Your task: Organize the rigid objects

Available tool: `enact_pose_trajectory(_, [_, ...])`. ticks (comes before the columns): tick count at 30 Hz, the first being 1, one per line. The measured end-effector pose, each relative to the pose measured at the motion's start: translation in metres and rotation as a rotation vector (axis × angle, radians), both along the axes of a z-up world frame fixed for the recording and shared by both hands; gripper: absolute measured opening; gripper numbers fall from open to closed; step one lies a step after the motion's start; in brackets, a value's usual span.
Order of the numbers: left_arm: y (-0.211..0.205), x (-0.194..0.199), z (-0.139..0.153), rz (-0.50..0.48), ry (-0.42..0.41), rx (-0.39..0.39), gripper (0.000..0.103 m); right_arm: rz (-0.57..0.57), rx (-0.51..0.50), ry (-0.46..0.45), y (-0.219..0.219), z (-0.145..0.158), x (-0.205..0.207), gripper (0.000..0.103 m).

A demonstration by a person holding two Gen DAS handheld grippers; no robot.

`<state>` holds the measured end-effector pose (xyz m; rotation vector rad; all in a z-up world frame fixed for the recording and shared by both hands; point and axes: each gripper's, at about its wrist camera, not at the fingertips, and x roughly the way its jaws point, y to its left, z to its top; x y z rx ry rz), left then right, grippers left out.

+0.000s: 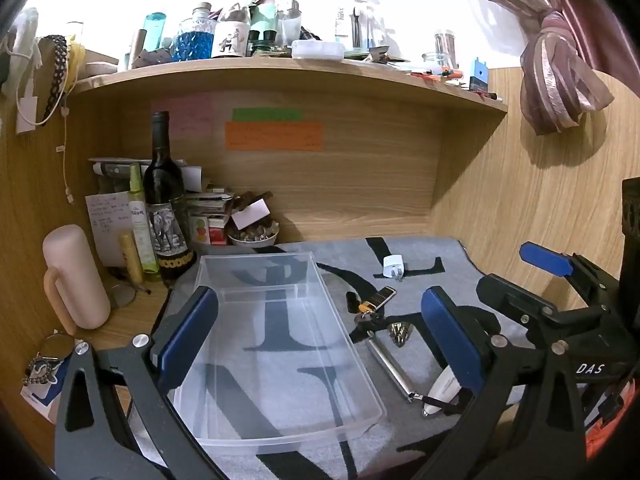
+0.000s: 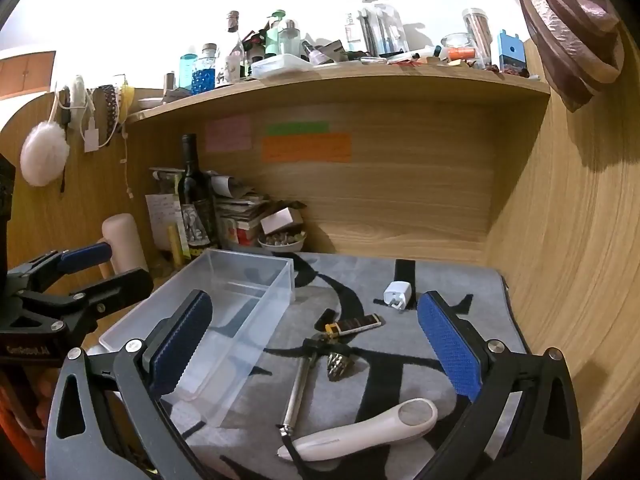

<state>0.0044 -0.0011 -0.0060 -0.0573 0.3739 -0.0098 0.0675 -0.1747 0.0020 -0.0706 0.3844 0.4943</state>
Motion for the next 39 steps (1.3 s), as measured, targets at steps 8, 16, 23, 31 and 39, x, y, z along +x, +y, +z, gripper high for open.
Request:
enact_pose_trajectory(8, [-0.0012,-0.0003,-0.0003,0.004,-0.011,0.009,0.103,0.0,-0.001,0.0,0.0004,-0.0002,0.0001,0.103])
enact_pose_trajectory(16, [-0.0001,0.0004,0.0002,-0.006,0.001,-0.005,0.103,0.002,-0.001,0.002,0.0,0.0001,0.0003,0.103])
enact_pose_trajectory(23, [0.0016,0.002,-0.0004,-0.004,0.005,-0.001,0.103,0.001,0.001,0.001,0.0022,0.0001,0.0006,0.103])
enact_pose_trajectory(31, [0.0036,0.004,-0.0026,-0.005,0.014,-0.006,0.103,0.005,0.0,0.003,0.0032,-0.0004,0.002,0.103])
enact_pose_trajectory(39, [0.0022,0.0057,-0.0031,-0.004,0.011,0.002,0.103,0.003,0.001,0.002,0.0031,-0.0005,0.0021,0.103])
